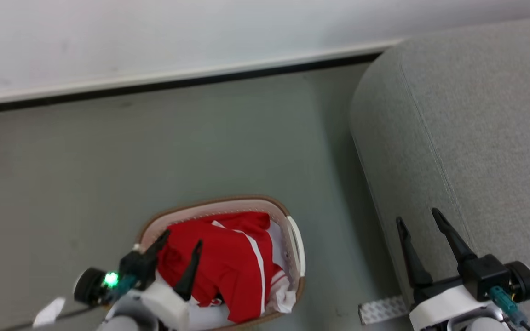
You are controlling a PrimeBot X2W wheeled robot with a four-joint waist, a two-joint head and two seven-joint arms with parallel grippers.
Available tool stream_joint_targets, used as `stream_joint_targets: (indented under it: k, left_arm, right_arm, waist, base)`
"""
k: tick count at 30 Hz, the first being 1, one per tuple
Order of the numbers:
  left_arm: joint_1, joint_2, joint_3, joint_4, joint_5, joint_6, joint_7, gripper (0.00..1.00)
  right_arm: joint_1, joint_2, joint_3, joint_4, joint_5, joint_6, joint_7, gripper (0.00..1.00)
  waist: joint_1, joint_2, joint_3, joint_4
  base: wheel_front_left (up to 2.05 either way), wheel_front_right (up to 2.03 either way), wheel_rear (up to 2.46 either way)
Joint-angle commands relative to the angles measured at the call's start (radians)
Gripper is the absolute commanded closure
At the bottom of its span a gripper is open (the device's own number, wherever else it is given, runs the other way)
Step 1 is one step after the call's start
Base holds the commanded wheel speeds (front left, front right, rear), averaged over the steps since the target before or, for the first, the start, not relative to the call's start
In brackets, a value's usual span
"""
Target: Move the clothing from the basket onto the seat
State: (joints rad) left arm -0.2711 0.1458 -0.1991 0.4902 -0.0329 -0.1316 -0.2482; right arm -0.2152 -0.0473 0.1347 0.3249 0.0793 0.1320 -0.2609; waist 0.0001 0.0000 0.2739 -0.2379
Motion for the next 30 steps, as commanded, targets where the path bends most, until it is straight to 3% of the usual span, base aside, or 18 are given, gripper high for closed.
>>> stream_joint_targets:
  k: [1, 8, 14, 30]
  left_arm:
    - [-0.038, 0.010, -0.007, 0.018, 0.013, 0.001, 0.013, 0.00]
    - [-0.210, 0.048, -0.128, 0.175, 0.126, 0.001, 0.170, 0.00]
    - [-0.304, 0.098, -0.232, 0.266, 0.158, 0.001, 0.263, 0.00]
    - [-0.491, 0.228, -0.502, 0.373, 0.074, 0.001, 0.341, 0.00]
  right_arm:
    - [-0.017, -0.001, 0.006, -0.008, 0.015, -0.002, -0.002, 0.00]
    - [-0.065, -0.001, 0.045, -0.045, 0.064, -0.002, -0.002, 0.00]
    - [-0.095, -0.001, 0.072, -0.061, 0.085, -0.002, -0.002, 0.00]
    - [-0.146, -0.001, 0.118, -0.118, 0.145, -0.002, -0.002, 0.00]
  waist:
    - [-0.0001, 0.0000, 0.070, -0.045]
    - [-0.0001, 0.0000, 0.184, -0.095]
    - [-0.0001, 0.0000, 0.242, -0.132]
    - [-0.0001, 0.0000, 0.445, -0.183]
  base:
    - [0.00, 0.00, 0.00]
    - [0.00, 0.00, 0.00]
    - [0.00, 0.00, 0.00]
    - [0.00, 0.00, 0.00]
